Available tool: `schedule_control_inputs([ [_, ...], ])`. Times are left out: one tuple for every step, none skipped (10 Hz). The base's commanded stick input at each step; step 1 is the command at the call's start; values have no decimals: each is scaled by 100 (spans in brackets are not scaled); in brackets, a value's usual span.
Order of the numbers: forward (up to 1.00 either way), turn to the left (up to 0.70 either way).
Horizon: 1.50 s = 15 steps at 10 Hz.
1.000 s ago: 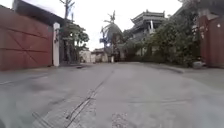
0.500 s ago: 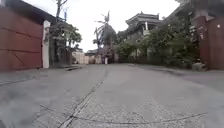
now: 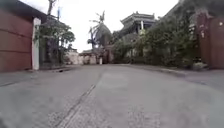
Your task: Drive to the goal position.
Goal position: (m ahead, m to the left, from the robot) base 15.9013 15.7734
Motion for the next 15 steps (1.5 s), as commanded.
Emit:
schedule_control_inputs([
  [100, -21],
  [100, -21],
  [100, -21],
  [100, -21],
  [100, -21],
  [100, -21],
  [100, -21],
  [100, -21],
  [100, -21],
  [100, -21],
  [100, -21],
  [100, -21],
  [100, -21],
  [100, -18],
  [100, 19],
])
